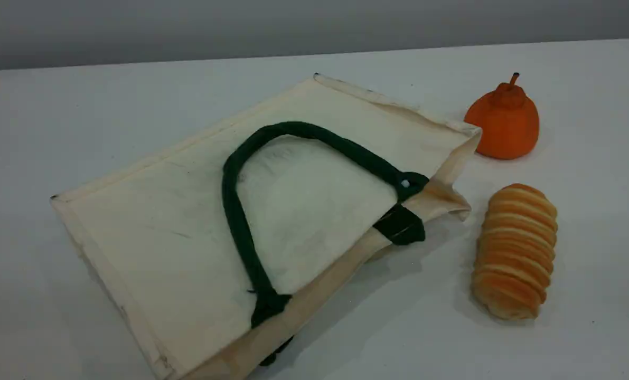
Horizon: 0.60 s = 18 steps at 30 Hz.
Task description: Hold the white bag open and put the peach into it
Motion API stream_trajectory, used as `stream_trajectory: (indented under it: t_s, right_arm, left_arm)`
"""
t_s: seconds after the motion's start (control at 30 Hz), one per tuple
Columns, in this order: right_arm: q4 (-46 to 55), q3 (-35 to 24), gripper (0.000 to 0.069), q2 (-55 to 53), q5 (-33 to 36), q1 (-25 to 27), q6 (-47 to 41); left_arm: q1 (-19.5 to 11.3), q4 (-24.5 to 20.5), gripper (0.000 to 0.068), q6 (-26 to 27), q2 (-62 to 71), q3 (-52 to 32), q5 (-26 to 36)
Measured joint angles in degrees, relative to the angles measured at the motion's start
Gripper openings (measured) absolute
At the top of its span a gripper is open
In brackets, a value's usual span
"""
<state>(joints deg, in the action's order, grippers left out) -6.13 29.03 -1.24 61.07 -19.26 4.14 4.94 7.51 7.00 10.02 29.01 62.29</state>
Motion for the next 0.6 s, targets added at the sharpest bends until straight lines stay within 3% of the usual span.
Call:
stream_trajectory:
  t_s: [0.4,0.6]
  right_arm:
    - [0.00,0.00,0.0064,0.07,0.05,14.12,0.06]
    - [0.00,0.00,0.0073,0.07,0.05,14.74,0.06]
  left_arm:
    - [-5.17,0.20,0.0044,0.00,-5.74,0.05,0.00]
    - [-5.56,0.20,0.0055,0.00,-8.97,0.05,0.00]
